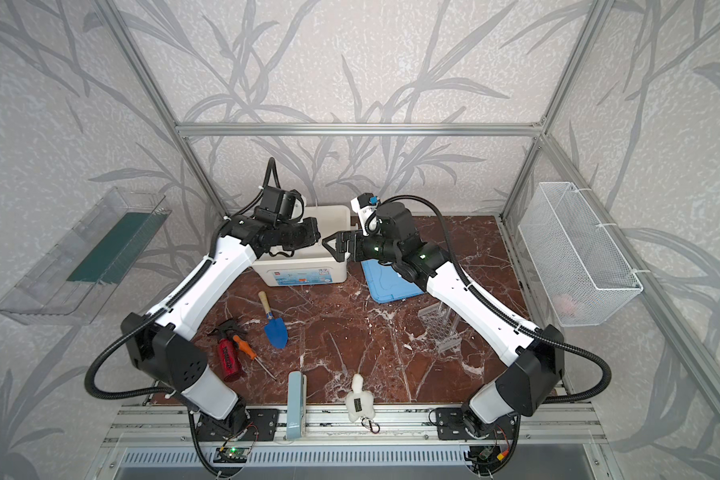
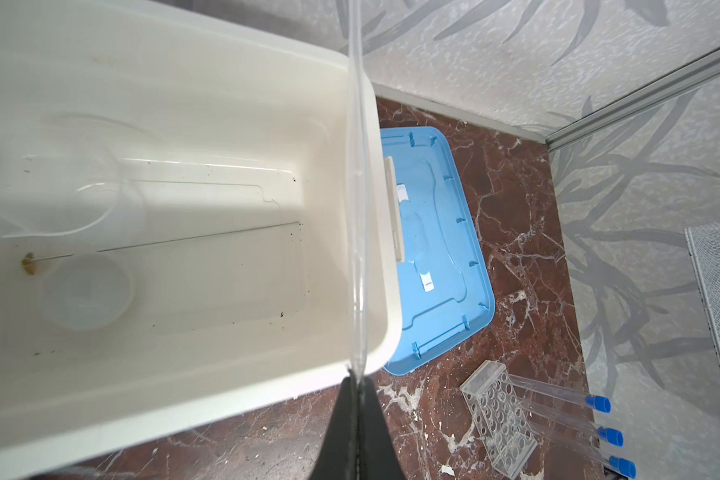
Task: Organize the chemistry lab equipment
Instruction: 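Carry the pipette over the bin with the left gripper while the right follows, then lower the pipette into the bin and open the left gripper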
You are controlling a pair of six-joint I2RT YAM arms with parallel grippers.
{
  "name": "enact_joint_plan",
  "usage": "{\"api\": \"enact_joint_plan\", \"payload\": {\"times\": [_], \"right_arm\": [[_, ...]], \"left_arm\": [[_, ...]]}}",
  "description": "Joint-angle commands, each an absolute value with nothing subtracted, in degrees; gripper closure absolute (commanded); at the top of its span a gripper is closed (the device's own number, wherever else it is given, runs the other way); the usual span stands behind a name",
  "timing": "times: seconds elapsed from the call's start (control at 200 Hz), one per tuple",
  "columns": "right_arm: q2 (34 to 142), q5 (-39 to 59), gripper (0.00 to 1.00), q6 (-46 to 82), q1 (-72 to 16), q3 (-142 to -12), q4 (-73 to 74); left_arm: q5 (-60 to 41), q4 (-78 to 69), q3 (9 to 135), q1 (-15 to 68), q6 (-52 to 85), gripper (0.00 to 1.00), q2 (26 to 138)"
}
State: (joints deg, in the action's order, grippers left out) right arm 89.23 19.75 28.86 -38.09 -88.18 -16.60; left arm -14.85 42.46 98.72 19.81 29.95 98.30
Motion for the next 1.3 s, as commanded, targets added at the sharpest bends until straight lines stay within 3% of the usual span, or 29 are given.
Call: {"api": "enact_joint_plan", "payload": {"times": [0.0, 0.195, 0.42, 0.625, 1.18, 1.299], "right_arm": [[92.2, 16.0, 0.01, 26.8, -37.8, -93.6, -23.8], [97.4, 14.3, 0.01, 24.4, -37.6, -99.7, -28.3], [102.1, 15.3, 0.0, 24.8, -36.4, -102.6, -29.6], [103.3, 15.7, 0.0, 25.5, -36.4, -102.7, -28.5], [106.3, 15.7, 0.02, 26.0, -36.4, -103.8, -28.6], [106.4, 15.2, 0.02, 25.8, -36.4, -103.4, -28.5]], "left_arm": [[-22.8, 42.7, 103.7, 18.1, 26.5, 1.0, 104.6], [-22.7, 47.1, 113.5, 17.5, 23.0, 1.0, 114.5], [-25.5, 49.3, 112.8, 17.4, 21.6, 1.0, 119.2], [-30.0, 43.3, 103.7, 17.5, 22.6, 1.0, 116.3], [-29.0, 41.7, 109.7, 17.4, 23.0, 1.0, 127.8], [-27.6, 41.9, 109.5, 17.3, 23.1, 0.91, 129.1]]}}
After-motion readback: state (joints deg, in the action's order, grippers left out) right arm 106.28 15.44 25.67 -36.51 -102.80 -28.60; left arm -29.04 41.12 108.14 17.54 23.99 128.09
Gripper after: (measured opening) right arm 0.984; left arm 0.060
